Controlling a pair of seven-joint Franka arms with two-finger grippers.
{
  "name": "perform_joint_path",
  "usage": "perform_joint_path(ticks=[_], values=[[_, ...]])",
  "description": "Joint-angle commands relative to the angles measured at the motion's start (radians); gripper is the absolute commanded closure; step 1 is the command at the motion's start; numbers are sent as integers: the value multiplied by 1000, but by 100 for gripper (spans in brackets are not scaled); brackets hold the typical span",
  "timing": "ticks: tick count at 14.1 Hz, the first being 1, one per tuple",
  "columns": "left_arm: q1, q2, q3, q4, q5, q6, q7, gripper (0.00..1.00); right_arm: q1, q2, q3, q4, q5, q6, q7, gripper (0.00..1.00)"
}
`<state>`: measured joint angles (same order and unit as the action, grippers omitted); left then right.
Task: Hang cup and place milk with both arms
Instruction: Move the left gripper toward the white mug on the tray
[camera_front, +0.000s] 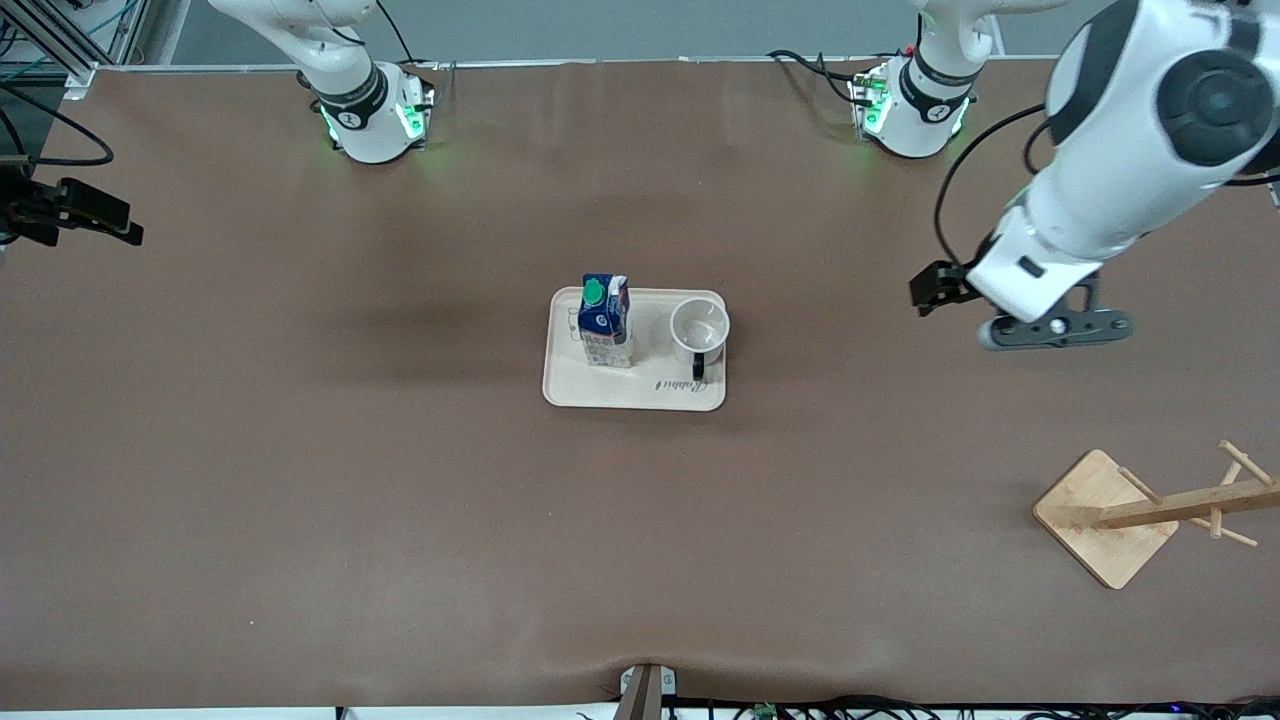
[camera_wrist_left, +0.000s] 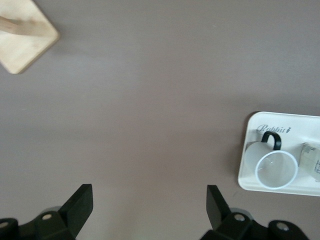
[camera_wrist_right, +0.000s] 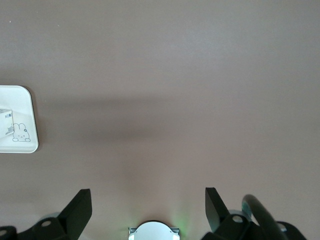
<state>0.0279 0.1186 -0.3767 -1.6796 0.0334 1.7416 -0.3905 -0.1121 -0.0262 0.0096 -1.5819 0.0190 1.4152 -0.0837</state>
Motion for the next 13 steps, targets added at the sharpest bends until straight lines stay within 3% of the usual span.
perform_joint_path(ticks=[1, 6, 10, 11, 13], values=[[6, -22, -59, -126, -20, 132, -76, 0, -26, 9, 15, 14, 1, 2, -5, 0], [-51, 68, -113, -226, -6, 331, -206, 0, -27, 31, 15, 16, 2, 10, -2, 0], [-129, 160, -113, -226, 40, 383, -323, 1, -28, 48, 15, 34, 6, 7, -7, 0], [-149, 180, -113, -226, 40, 391, -346, 7, -24, 48, 15, 34, 7, 8, -4, 0], [-166, 217, -113, -227, 60, 400, -398, 8, -24, 48, 15, 33, 7, 8, -1, 0]])
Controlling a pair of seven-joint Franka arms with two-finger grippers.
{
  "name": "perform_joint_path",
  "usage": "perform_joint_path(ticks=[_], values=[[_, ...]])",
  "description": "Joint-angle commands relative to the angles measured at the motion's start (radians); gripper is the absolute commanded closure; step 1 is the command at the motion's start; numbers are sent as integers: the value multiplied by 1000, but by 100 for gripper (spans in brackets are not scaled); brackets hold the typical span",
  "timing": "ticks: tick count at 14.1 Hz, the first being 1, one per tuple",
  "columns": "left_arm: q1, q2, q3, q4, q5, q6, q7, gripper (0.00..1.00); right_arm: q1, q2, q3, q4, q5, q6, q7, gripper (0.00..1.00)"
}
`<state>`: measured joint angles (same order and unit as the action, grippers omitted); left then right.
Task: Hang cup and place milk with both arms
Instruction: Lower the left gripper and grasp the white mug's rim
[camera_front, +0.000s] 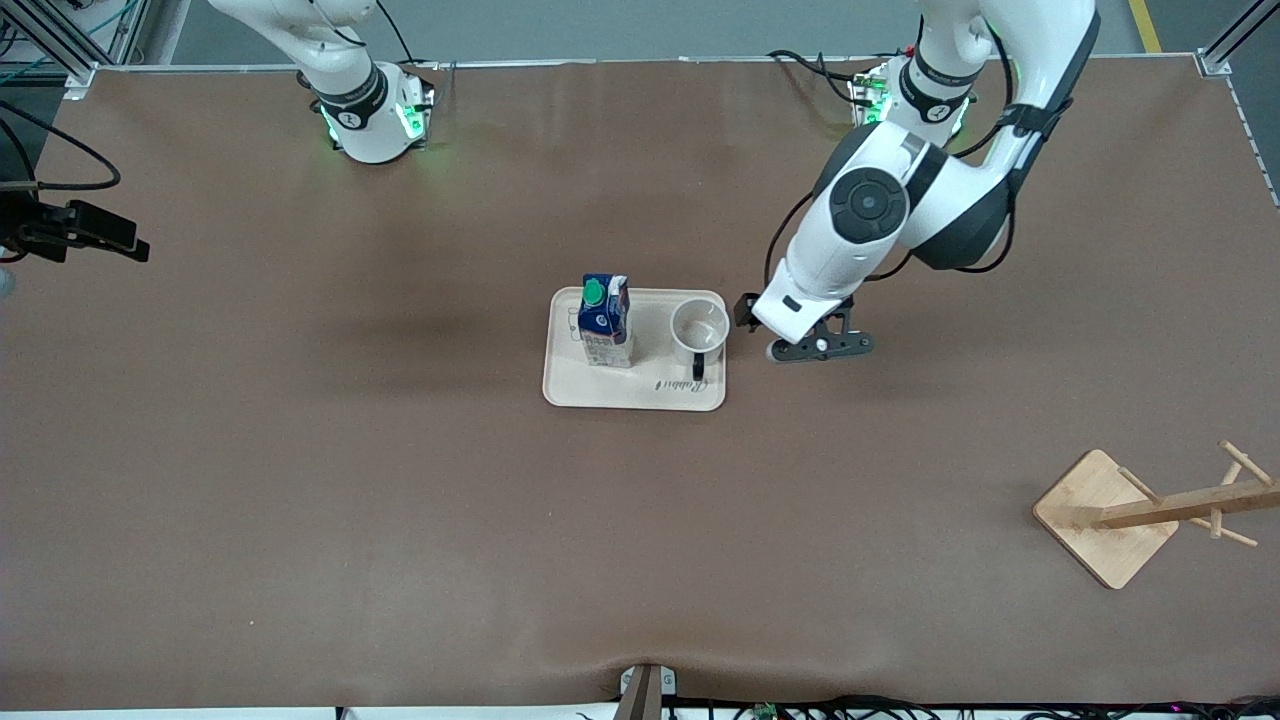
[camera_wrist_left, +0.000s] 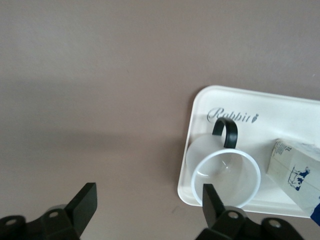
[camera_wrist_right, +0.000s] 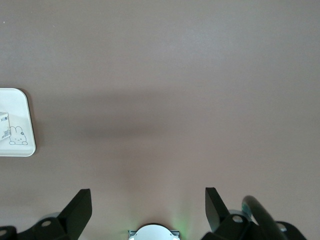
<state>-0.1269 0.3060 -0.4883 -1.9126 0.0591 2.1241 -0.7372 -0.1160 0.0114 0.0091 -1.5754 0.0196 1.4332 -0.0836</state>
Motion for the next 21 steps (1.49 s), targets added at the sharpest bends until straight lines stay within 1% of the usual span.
perform_joint_path(ticks=[1, 4, 5, 7, 8, 9, 10, 11, 12, 14, 15, 16, 17, 18, 19, 21], values=[[-14, 44, -1, 3, 50, 39, -72, 8, -17, 15, 17, 23, 6, -10, -2, 0], [-48, 94, 0, -20, 67, 118, -134, 13, -8, 21, 17, 25, 2, -10, -11, 0], [-49, 114, -1, -23, 70, 135, -158, 14, -13, 25, 19, 28, 3, -14, -12, 0], [-86, 131, 0, -31, 71, 157, -214, 17, -16, 35, 19, 25, 6, -13, -7, 0], [-91, 133, 0, -37, 71, 158, -215, 21, -14, 53, 19, 17, 6, -14, -5, 0], [-94, 134, 0, -45, 73, 163, -215, 25, -16, 94, 19, 20, 9, -20, -2, 0], [-97, 139, 0, -51, 73, 175, -215, 29, -17, 102, 19, 20, 8, -13, -2, 0], [-106, 151, 0, -51, 73, 190, -215, 35, -22, 102, 19, 23, 9, -20, -1, 0], [-111, 156, 0, -51, 73, 195, -215, 44, -22, 105, 19, 22, 10, -22, 1, 0], [-114, 163, 0, -51, 73, 194, -215, 70, -22, 119, 19, 18, 11, -33, 2, 0], [-114, 171, 2, -49, 73, 195, -215, 77, -21, 124, 19, 17, 10, -36, 2, 0], [-115, 177, 2, -45, 82, 195, -215, 77, -16, 130, 19, 17, 10, -52, 2, 0], [-114, 192, 2, -37, 123, 195, -217, 78, -10, 131, 19, 18, 10, -69, 2, 0], [-114, 196, 2, -36, 148, 197, -220, 84, -8, 134, 19, 18, 10, -66, 2, 0], [-112, 200, 2, -33, 153, 197, -220, 98, -10, 145, 19, 23, 10, -66, 2, 0], [-108, 199, 5, -11, 154, 195, -214, 100, -11, 148, 19, 23, 8, -62, 1, 0]])
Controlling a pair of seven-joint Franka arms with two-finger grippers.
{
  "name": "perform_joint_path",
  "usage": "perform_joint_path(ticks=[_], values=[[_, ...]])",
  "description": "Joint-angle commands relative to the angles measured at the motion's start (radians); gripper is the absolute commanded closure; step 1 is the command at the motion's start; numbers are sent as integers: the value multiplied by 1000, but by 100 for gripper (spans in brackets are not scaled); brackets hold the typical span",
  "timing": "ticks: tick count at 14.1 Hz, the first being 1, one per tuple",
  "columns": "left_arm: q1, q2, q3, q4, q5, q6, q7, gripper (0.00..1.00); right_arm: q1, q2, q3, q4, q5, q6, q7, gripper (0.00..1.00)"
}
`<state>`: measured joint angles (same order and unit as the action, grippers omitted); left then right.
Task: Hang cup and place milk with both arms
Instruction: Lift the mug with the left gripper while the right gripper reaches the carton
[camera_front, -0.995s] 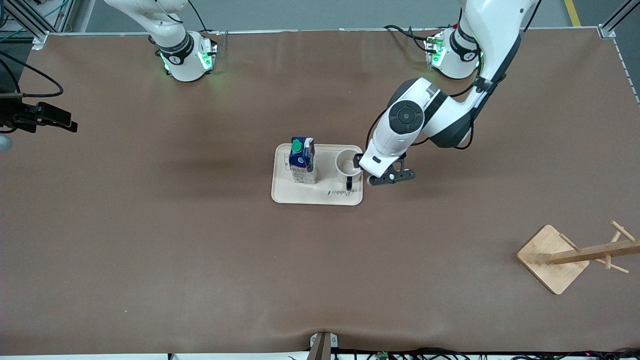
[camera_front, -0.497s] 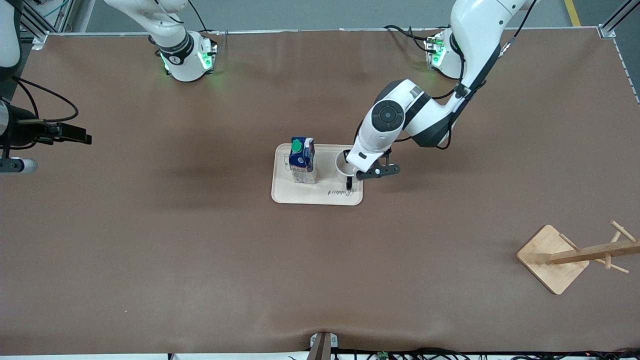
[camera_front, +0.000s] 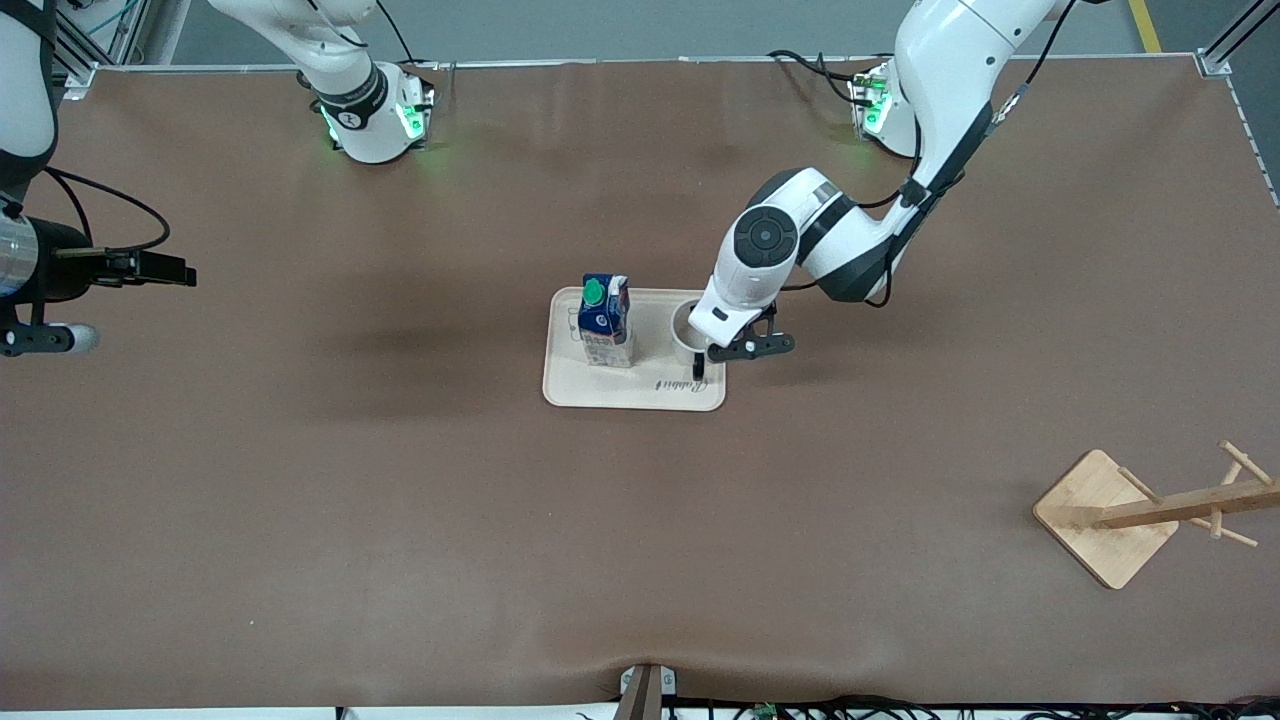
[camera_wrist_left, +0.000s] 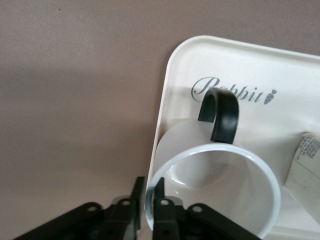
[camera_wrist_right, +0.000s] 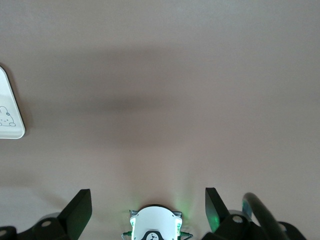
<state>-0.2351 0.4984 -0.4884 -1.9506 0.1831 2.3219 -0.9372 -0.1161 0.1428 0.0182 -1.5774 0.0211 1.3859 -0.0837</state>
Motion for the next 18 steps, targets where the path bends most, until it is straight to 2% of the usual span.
perform_joint_path(ticks=[1, 5, 7, 9, 13, 16, 18], values=[[8, -1, 5, 35, 32, -2, -8, 100, -11, 27, 9, 30, -9, -10, -8, 0], [45, -96, 4, 82, 47, -28, 0, 100, 16, 95, 12, 89, 10, -5, 5, 0], [75, -119, 5, 142, 47, -108, 1, 100, 59, 113, 12, 80, 16, -19, 10, 0], [115, -123, -4, 220, 38, -209, 52, 100, 85, 113, 12, 80, 65, -15, 15, 0], [172, -132, -4, 337, 32, -274, 127, 100, 255, 104, 15, 83, 79, -13, 85, 0], [238, -162, -4, 360, 15, -326, 197, 100, 399, 110, 16, 83, 80, 39, 307, 0], [287, -195, -4, 361, 1, -383, 263, 100, 479, 129, 15, 82, 83, 70, 372, 0]])
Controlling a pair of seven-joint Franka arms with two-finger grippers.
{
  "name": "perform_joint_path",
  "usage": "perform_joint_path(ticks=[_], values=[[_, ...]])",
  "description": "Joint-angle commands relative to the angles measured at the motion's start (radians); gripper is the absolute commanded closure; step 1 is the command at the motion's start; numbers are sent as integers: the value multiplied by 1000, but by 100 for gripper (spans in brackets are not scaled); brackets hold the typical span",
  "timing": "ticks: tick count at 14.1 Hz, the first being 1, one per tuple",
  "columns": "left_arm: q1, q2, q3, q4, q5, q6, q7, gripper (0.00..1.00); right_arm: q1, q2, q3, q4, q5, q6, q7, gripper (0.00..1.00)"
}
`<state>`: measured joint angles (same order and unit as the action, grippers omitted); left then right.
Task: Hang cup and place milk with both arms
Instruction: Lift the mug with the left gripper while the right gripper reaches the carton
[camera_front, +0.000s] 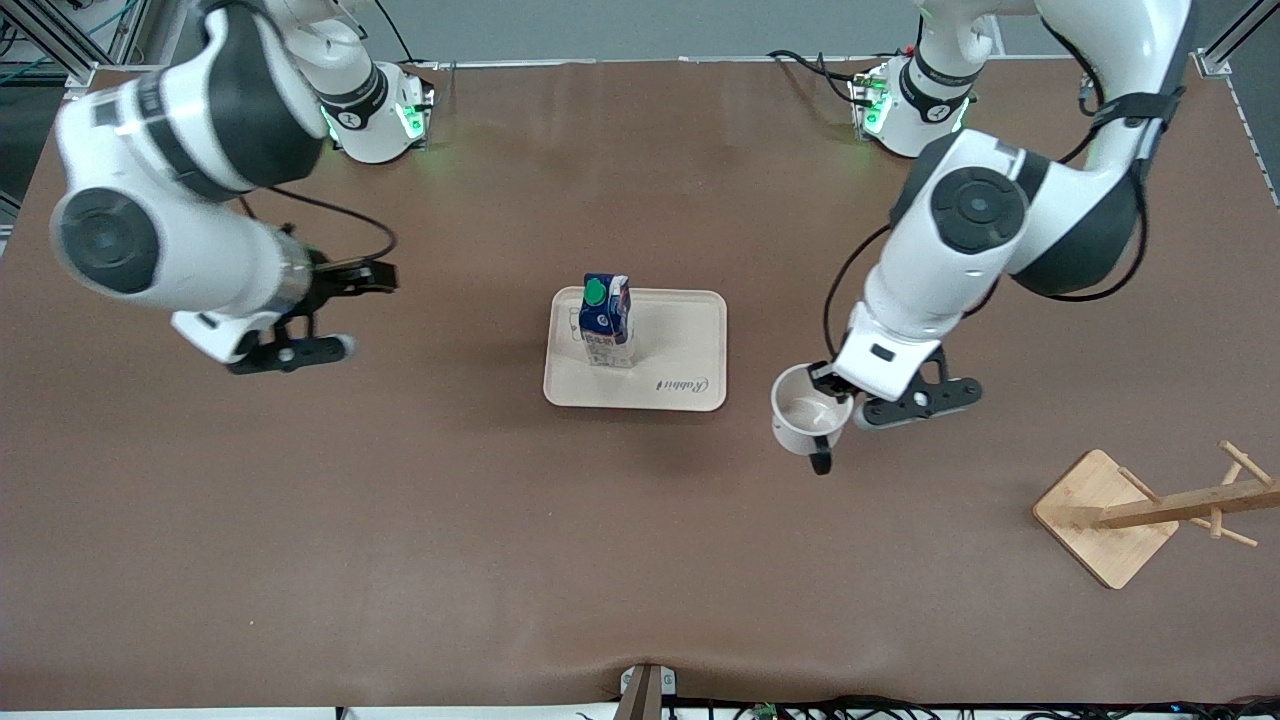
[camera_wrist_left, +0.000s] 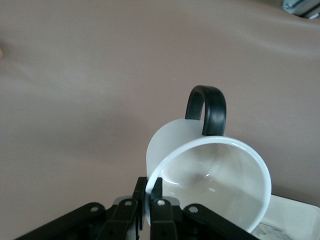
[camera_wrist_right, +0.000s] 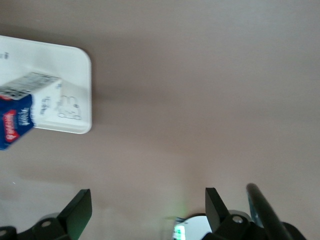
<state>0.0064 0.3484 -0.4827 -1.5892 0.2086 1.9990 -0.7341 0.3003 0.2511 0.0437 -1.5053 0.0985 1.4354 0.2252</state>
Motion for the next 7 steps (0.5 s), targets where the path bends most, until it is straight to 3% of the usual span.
perform_joint_path(ticks=[1, 4, 7], values=[[69, -57, -11, 6, -35, -89, 94, 100, 98, 30, -13, 8, 27, 46, 77, 0], [127, -57, -5, 66, -96, -164, 179, 100, 144, 72, -11, 8, 166, 118, 207, 0], [174, -63, -4, 72, -101, -196, 249, 100, 218, 123, -13, 7, 194, 241, 331, 0]])
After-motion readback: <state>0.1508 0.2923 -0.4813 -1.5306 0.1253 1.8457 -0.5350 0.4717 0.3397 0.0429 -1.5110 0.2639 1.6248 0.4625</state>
